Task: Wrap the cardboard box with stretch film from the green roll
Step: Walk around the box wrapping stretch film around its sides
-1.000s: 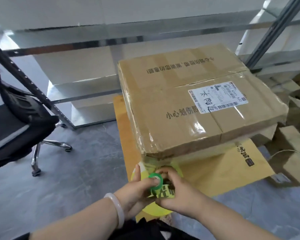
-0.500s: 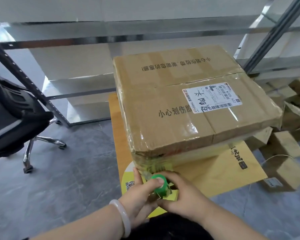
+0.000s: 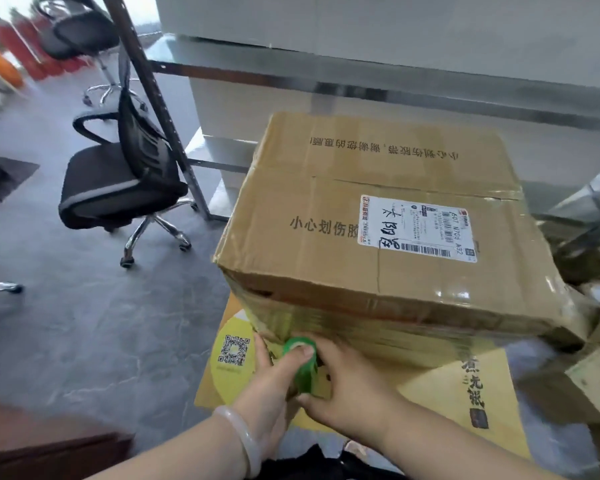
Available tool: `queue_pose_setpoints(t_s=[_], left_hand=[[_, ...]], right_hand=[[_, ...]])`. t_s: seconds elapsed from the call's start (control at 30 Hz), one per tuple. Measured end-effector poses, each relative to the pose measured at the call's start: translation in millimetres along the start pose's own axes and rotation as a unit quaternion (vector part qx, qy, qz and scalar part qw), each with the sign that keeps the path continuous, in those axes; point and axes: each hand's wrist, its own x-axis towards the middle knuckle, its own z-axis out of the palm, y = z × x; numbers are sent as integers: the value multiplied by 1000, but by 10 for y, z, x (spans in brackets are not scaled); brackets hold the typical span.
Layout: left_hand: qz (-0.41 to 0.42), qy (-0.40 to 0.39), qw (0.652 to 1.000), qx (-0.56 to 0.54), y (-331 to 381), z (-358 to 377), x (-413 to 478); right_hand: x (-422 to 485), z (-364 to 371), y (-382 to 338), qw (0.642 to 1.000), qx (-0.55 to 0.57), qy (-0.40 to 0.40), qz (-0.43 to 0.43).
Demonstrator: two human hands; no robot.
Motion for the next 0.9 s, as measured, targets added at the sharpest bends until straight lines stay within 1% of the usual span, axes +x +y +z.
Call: queue_pose_setpoints(t_s=[0.07,0.13,0.2,0.27,0.33,0.4,0.47,0.57,0.63,0.77,0.83,0.9], left_hand=[[11,37,999,-33,-142,128,-54],[17,63,996,-61,-235,252,-113],[24,70,993,-94,-269,362,-192],[38,73,991,-107,-283,456,-271],[44,78,990,-111,-283,538,-311],[41,76,989,-116,-293,608,-323],[42,68,990,-120,-345,625,-307],[29,52,991,-123,-413,624,-296],[25,48,990,-127,-468,619,-284],[24,20,990,-140,-560,676,-290],[34,11,990,-136,-591,746,-304],[54,37,988,-138,-624,869,-303]], right_hand=[[-86,-111,81,1000,17,-6,-19],[-168,-201,171,997,72,-10,-6],[-240,-261,250,991,130,-19,1],[-307,-311,299,987,158,-25,-12],[-363,-362,317,987,155,-20,-26],[-380,-399,334,992,126,-3,-30],[-386,-411,349,993,112,6,-20],[-408,-390,375,991,131,2,12],[-442,-361,402,991,136,6,16],[-527,-377,463,994,104,30,-33],[-571,-444,494,994,90,24,-49],[-601,-545,575,995,100,-11,-26]])
